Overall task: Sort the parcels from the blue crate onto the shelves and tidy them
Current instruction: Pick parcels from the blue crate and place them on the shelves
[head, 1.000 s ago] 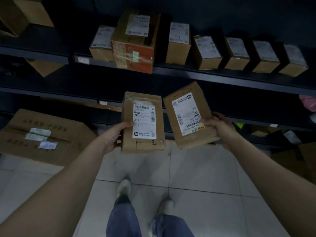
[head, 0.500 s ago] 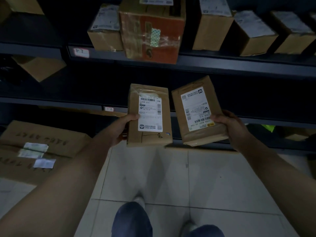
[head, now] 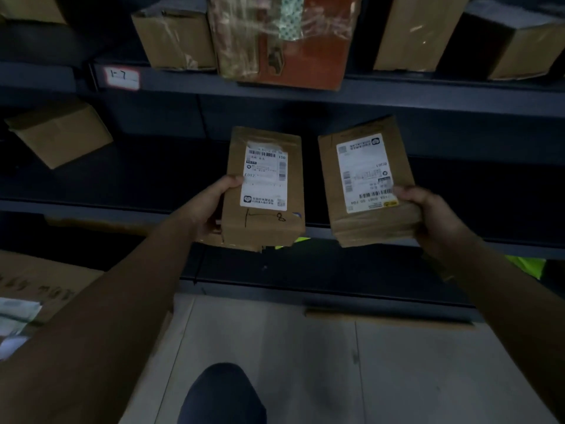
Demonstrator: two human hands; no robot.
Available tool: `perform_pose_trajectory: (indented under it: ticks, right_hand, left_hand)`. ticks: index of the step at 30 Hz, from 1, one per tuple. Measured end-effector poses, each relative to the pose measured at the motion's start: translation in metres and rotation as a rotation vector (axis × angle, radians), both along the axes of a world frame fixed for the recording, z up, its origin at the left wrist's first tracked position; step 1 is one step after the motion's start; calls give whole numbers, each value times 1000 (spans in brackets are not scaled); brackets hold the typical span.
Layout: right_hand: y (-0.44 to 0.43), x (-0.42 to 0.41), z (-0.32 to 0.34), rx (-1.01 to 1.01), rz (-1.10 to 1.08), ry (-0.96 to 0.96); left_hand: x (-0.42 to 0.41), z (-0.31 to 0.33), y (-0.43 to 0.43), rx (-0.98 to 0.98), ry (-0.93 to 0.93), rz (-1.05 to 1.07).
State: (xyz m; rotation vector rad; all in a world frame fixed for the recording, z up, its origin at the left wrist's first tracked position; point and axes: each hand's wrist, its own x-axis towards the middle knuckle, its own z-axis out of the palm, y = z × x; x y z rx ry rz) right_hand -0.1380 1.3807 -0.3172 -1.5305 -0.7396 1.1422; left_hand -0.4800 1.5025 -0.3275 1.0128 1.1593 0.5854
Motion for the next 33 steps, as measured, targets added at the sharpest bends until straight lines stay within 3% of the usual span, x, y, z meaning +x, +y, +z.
perform_pose_trajectory:
  ticks: [5,14,33]
  right_hand:
    - [20,-8,-12,61,45,38]
    - [41,-22,-31,122,37,73]
    - [79,-38,-56,53,-33,96]
  left_hand:
    - [5,-10,22,27,-99,-7]
    - [5,-35,60,62,-22,-6]
    - [9,-65,119,-17,-12,30]
